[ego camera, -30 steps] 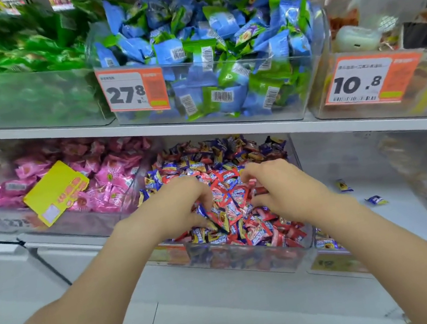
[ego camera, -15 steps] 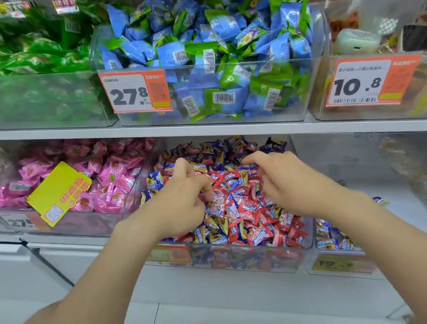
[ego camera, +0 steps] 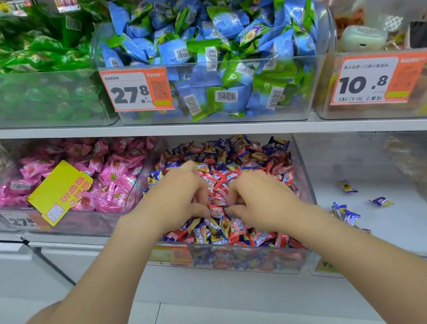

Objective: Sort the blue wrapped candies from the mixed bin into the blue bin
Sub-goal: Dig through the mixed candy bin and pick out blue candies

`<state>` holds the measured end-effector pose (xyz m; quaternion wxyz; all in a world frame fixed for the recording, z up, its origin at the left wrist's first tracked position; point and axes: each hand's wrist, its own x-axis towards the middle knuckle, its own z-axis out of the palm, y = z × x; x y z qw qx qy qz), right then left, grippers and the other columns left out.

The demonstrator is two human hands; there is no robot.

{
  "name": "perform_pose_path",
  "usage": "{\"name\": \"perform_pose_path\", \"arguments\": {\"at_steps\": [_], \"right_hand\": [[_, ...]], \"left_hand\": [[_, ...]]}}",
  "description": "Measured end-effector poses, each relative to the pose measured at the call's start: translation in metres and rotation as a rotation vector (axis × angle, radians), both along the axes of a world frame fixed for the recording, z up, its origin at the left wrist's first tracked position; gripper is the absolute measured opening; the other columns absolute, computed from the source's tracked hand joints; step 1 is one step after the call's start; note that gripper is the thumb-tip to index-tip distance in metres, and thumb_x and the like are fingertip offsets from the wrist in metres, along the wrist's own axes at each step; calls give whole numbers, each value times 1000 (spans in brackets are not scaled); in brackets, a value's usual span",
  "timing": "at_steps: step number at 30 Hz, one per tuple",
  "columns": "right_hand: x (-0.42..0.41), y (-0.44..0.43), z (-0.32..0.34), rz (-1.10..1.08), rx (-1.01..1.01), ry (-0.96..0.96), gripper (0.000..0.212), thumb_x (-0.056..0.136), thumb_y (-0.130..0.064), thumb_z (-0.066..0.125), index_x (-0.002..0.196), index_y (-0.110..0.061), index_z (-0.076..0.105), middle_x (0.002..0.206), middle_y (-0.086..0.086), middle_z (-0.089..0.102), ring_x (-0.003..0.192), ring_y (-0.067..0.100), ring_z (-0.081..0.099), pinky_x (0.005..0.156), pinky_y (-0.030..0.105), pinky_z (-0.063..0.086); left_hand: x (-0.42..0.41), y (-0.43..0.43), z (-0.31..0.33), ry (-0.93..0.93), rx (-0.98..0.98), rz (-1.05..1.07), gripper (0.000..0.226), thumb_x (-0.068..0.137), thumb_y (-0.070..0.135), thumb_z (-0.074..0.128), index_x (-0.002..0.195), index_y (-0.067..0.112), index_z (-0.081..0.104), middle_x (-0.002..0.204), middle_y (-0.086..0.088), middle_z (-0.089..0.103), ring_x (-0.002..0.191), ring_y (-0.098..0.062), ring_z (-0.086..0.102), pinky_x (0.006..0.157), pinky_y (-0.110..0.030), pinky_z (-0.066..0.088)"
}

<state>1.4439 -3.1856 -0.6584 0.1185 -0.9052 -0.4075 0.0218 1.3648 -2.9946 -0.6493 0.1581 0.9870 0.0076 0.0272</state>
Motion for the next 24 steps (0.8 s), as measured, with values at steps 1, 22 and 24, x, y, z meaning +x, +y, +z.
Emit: {"name": "perform_pose_path", "arguments": {"at_steps": [1, 22, 24], "right_hand": [[3, 0, 0, -11, 37, 64, 26, 94, -37, 77, 77, -17, 76, 77, 1, 71, 74, 21, 67, 68, 39, 58], [1, -38, 24, 102, 140, 76, 15, 111, -26, 50, 98, -18, 50, 70, 4, 63, 63, 24, 58, 59, 48, 48], [3, -40, 23, 120, 56, 62, 13, 108, -11, 51, 107, -24, 53, 67, 0, 60, 59, 18, 53, 56, 46, 44]], "left_hand": [[-2, 3, 3, -11, -34, -4, 23, 78, 35, 91, 75, 27, 69, 100, 10, 48, 90, -9, 54, 80, -33, 49], [-5, -15, 1, -80, -34, -17, 20, 107, 34, 53, 97, 18, 47, 84, 1, 53, 78, -21, 50, 70, -43, 43], [-7, -17, 4, -60, -85, -21, 6, 105, 18, 47, 99, 18, 46, 76, -1, 55, 70, -22, 51, 67, -46, 45]]}}
